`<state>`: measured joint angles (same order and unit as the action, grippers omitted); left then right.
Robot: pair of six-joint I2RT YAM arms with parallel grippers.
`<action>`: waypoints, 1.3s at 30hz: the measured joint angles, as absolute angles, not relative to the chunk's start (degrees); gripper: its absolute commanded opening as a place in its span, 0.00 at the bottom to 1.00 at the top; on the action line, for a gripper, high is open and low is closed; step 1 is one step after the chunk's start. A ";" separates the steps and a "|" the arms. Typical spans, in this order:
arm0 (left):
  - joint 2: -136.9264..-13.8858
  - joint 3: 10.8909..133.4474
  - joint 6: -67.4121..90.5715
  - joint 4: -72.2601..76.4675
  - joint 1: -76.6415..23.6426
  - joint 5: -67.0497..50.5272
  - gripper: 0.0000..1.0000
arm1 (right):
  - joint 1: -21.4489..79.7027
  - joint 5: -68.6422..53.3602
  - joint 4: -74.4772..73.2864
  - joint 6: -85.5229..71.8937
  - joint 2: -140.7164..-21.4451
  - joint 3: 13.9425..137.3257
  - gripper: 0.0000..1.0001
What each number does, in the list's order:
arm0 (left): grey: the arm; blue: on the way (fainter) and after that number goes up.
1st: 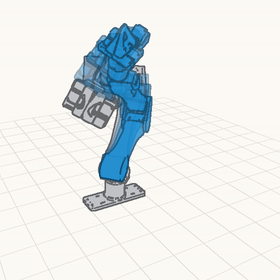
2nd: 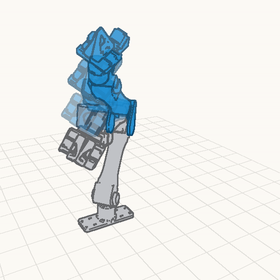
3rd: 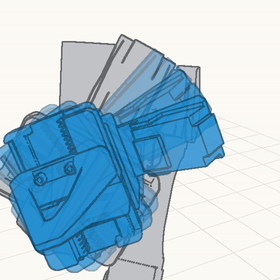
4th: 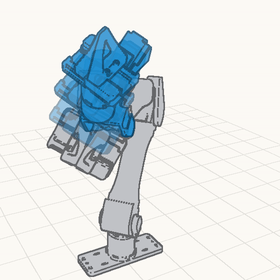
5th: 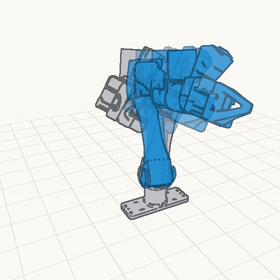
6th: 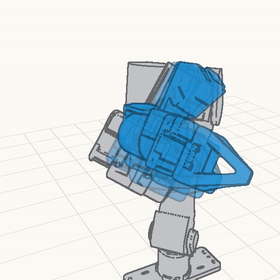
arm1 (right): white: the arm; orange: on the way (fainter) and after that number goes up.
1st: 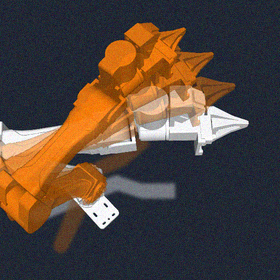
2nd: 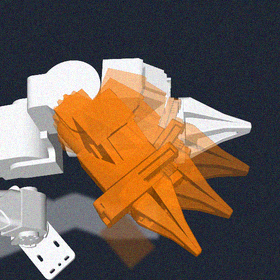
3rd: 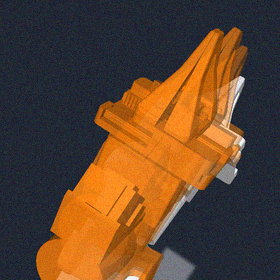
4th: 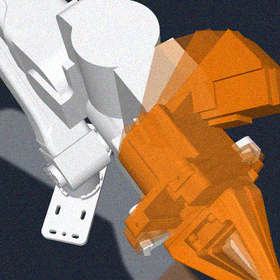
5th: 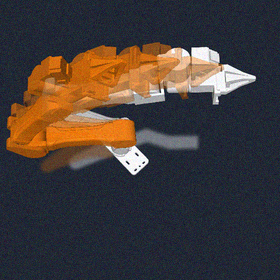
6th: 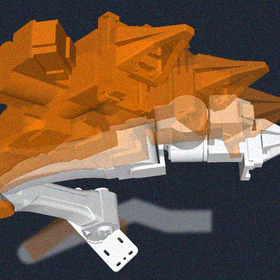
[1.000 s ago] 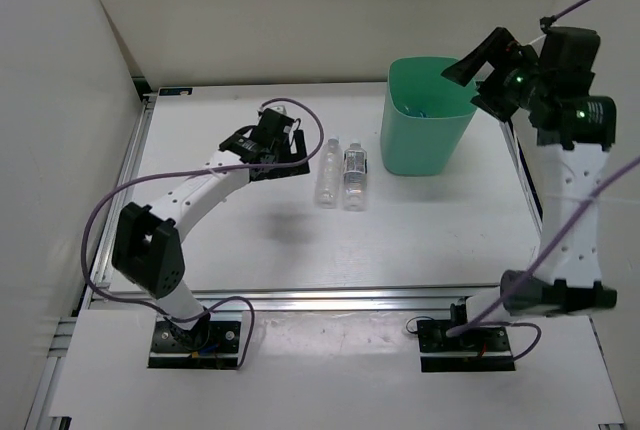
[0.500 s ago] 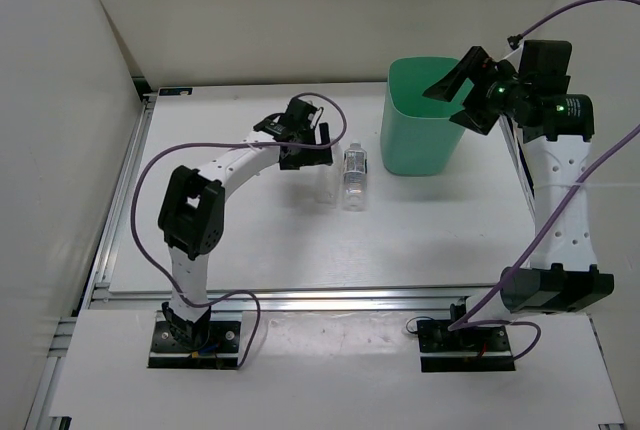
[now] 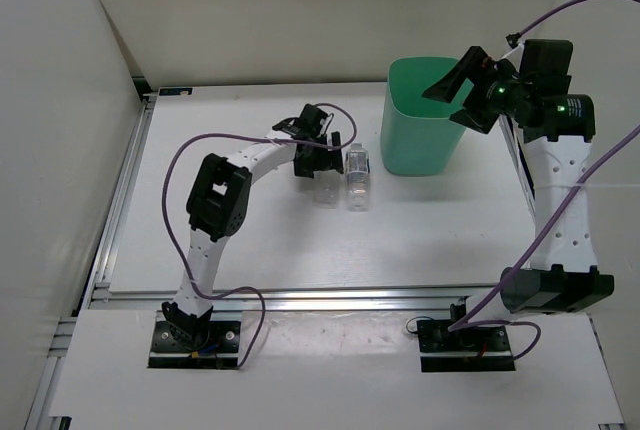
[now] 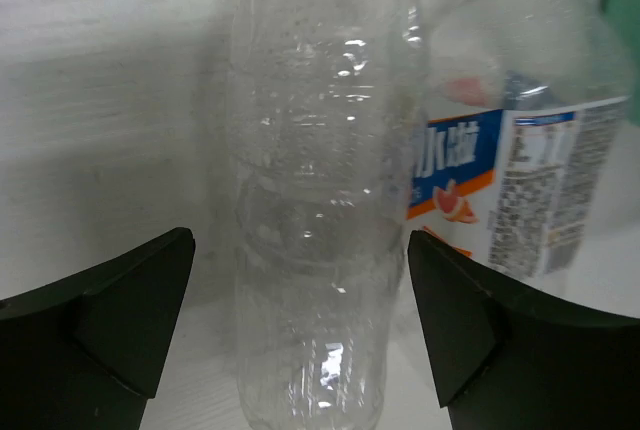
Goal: Put the plastic bottles in the bin
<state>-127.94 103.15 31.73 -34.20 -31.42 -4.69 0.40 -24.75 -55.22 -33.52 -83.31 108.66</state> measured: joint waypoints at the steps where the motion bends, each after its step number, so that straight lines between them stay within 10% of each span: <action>1: -128.81 103.15 31.88 -34.22 -31.20 -5.48 0.92 | 0.40 -24.56 -55.24 -33.32 -83.26 108.66 1.00; 3: -129.71 103.55 32.71 -34.15 -30.79 -7.14 0.50 | 0.40 -24.36 -55.27 -32.95 -83.09 108.64 1.00; 5: -129.80 103.79 33.30 -33.74 -30.09 -9.43 0.37 | 0.40 -24.12 -55.37 -32.73 -82.72 108.51 1.00; 15: -128.97 106.06 36.34 -36.36 -25.21 -12.19 0.41 | 0.40 -23.94 -55.59 -32.64 -81.84 108.07 1.00; 23: -130.30 146.17 44.45 -29.43 -24.21 -14.11 0.47 | 0.40 -23.31 -55.64 -33.19 -81.54 106.94 1.00; 39: -141.21 146.28 69.82 3.68 -31.48 -21.61 0.47 | -1.06 -19.79 -56.07 -34.13 -70.04 105.08 1.00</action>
